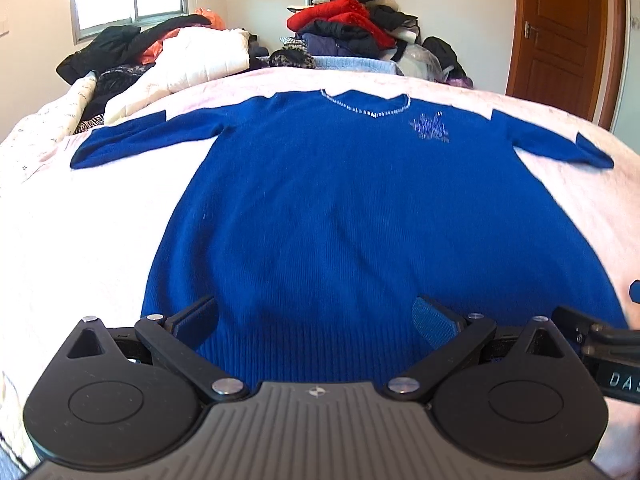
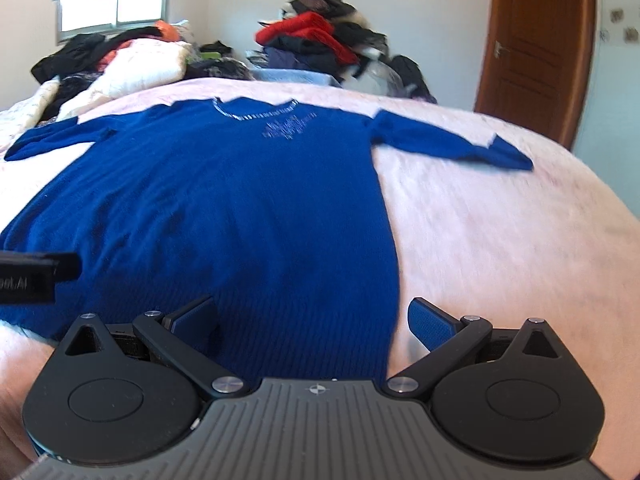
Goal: Fold small clothes
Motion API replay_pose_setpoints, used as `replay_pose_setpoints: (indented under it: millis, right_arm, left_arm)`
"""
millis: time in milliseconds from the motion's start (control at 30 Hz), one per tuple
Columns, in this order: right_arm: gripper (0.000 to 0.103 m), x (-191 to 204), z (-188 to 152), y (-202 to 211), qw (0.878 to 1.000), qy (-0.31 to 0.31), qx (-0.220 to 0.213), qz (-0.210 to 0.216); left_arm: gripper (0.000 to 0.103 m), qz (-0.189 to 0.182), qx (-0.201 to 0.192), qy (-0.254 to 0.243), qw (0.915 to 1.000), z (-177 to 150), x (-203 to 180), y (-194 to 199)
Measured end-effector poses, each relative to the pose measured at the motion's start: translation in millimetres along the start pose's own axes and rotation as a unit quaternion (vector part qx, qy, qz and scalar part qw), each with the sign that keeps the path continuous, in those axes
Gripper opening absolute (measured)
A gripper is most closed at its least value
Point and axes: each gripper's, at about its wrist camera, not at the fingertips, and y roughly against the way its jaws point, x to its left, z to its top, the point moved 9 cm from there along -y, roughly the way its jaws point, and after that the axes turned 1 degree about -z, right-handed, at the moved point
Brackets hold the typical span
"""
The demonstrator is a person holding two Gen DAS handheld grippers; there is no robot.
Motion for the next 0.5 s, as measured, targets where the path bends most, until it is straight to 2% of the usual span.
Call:
replay_pose_setpoints:
  millis: [267,400,500]
  right_arm:
    - [0.102,-17,43,-29,0.999,-0.027,-0.006,0.02]
    - [0.102,-29,65,-50,0.999,-0.035,-0.012,0.02]
    - [0.102,-37,88,-67,0.998,-0.023,-0.022,0.049]
  left_arm:
    - [0.103,-0.014,-0.001,0.003,0.9999,40,-7,-28]
    - [0.103,-0.026,0.002,0.023,0.9994,66,-10,-51]
    - [0.103,-0.028,0.002,0.03,0.9992,86,-16,-73]
